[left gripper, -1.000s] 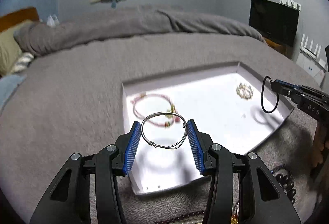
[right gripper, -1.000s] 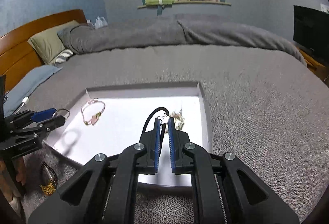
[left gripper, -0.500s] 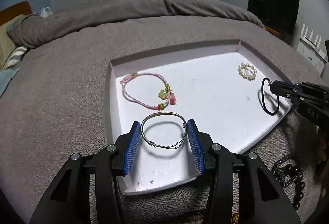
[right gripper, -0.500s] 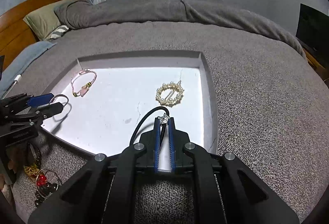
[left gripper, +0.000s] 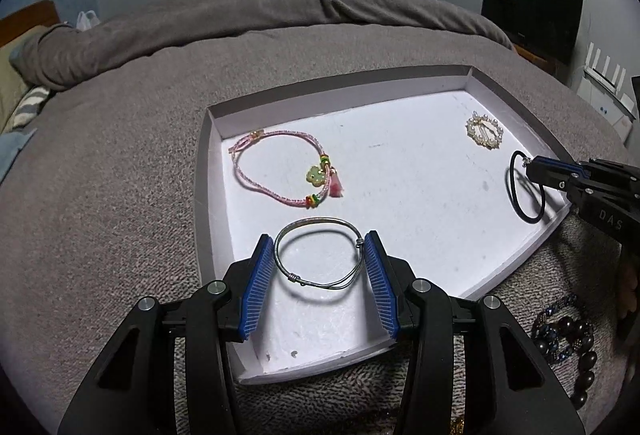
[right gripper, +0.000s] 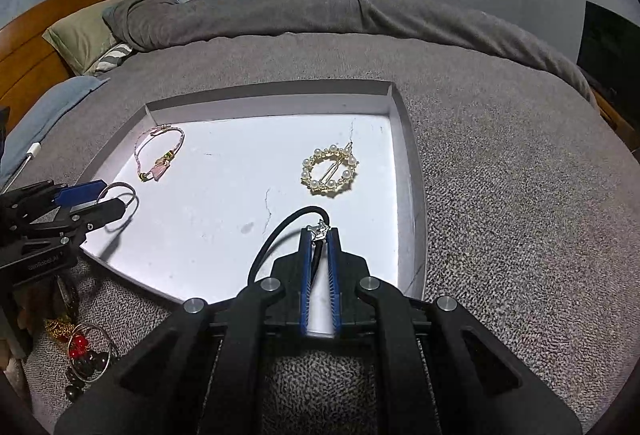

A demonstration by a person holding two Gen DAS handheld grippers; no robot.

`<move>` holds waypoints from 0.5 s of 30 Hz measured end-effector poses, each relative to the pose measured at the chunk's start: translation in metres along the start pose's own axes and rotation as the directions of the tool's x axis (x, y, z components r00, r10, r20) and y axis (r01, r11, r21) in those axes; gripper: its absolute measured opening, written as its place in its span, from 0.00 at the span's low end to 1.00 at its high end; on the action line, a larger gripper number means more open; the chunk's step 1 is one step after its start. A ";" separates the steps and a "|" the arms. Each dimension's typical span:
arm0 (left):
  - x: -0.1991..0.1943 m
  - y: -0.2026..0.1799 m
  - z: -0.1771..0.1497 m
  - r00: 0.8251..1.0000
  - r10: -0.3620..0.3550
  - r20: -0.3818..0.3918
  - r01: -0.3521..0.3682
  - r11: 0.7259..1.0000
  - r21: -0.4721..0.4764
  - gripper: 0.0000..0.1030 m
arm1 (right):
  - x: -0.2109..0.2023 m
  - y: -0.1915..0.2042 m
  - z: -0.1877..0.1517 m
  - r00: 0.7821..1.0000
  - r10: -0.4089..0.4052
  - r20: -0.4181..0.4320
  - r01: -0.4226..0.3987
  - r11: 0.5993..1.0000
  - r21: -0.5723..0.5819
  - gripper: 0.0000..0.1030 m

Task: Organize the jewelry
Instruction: 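Carry both bracelets into the tray and open both grippers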

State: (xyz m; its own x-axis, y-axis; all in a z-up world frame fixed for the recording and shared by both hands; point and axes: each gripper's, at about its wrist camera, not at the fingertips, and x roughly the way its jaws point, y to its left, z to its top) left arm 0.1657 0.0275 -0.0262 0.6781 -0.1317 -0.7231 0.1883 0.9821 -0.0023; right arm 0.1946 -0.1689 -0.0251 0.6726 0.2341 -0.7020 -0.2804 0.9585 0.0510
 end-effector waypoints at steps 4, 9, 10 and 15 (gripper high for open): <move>0.000 0.000 0.000 1.000 -0.001 0.001 0.001 1.000 0.002 0.47 | 0.000 0.000 0.000 1.000 0.000 0.000 0.000 1.000 0.000 0.08; 0.000 0.000 -0.001 1.000 -0.001 0.002 0.001 1.000 0.002 0.48 | 0.000 0.000 0.000 1.000 0.000 0.001 0.000 1.000 0.000 0.08; 0.000 0.000 0.000 1.000 -0.001 0.002 0.001 1.000 0.002 0.48 | 0.000 0.000 0.000 1.000 0.000 0.001 0.000 1.000 0.000 0.08; -0.001 -0.001 0.000 1.000 -0.003 0.007 0.003 1.000 0.001 0.49 | -0.001 0.001 0.000 1.000 0.003 0.010 -0.003 1.000 -0.001 0.09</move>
State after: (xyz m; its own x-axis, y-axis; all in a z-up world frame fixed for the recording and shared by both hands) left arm 0.1651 0.0268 -0.0256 0.6825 -0.1359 -0.7182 0.1909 0.9816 -0.0044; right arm 0.1944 -0.1683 -0.0244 0.6783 0.2383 -0.6950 -0.2829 0.9577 0.0523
